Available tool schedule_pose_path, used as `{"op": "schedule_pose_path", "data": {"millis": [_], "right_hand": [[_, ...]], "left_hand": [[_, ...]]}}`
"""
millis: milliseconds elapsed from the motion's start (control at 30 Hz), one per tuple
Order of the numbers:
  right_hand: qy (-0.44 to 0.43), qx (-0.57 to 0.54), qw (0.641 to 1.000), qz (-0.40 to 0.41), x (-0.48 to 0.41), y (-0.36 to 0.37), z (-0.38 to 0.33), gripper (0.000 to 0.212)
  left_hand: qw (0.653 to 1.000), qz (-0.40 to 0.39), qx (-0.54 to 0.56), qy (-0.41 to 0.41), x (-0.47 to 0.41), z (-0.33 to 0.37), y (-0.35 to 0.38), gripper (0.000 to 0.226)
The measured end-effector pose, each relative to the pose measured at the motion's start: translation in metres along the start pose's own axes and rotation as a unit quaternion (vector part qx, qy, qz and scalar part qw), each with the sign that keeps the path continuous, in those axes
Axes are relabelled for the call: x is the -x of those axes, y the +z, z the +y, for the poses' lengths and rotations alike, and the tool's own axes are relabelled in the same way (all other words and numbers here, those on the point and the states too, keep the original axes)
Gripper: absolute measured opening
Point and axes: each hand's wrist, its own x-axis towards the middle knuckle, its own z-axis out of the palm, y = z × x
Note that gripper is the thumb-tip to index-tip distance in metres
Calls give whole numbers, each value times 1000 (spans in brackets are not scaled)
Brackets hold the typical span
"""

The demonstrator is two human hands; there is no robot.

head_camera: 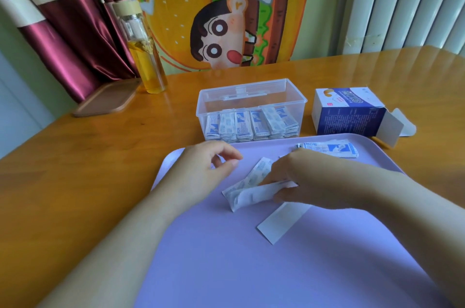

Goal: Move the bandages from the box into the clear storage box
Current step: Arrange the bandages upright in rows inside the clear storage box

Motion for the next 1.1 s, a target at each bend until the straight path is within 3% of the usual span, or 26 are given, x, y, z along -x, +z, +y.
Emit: {"op": "schedule_pose_path", "data": {"millis": [133, 200, 333, 500, 600, 700, 733, 800, 833, 900, 967, 1100], "right_hand": [[-14, -39, 998, 40, 3, -3, -4, 11], [-30, -59, 994, 84, 0, -3, -3, 16], [-109, -30, 961, 253, -10, 0, 6, 14], [-158, 7, 922, 354, -16, 7, 3, 11], [-105, -33, 927, 358, -19, 10, 5, 34], [25, -211, 933, 291, -18, 4, 9, 54], [57, -310, 917, 244, -16, 1, 10, 54], [86, -520, 837, 146, -12, -5, 15, 51], [88, -575, 806, 110, -11, -7, 16, 49], [89, -559, 820, 88, -11, -5, 15, 47], [99, -513, 845, 117, -15, 0, 11, 45], [121, -479, 852, 173, -19, 4, 9, 31]], "left_hand": [[987, -98, 128, -22, 3, 10, 3, 12], [974, -106, 192, -50, 4, 14, 1, 13], [918, -197, 316, -132, 5, 14, -1, 39], [870, -243, 392, -173, 4, 9, -1, 30], [867, -214, 403, -199, 1, 6, 0, 39], [869, -172, 415, -208, 0, 3, 0, 36], [875, -163, 406, -209, -1, 2, 1, 35], [889, -153, 380, -205, -2, -1, 1, 36], [895, -153, 367, -202, -1, -1, 2, 36], [905, -155, 347, -190, 0, 0, 2, 36], [912, -156, 336, -175, 0, 3, 3, 35], [930, -126, 304, -164, 0, 3, 4, 30]]}}
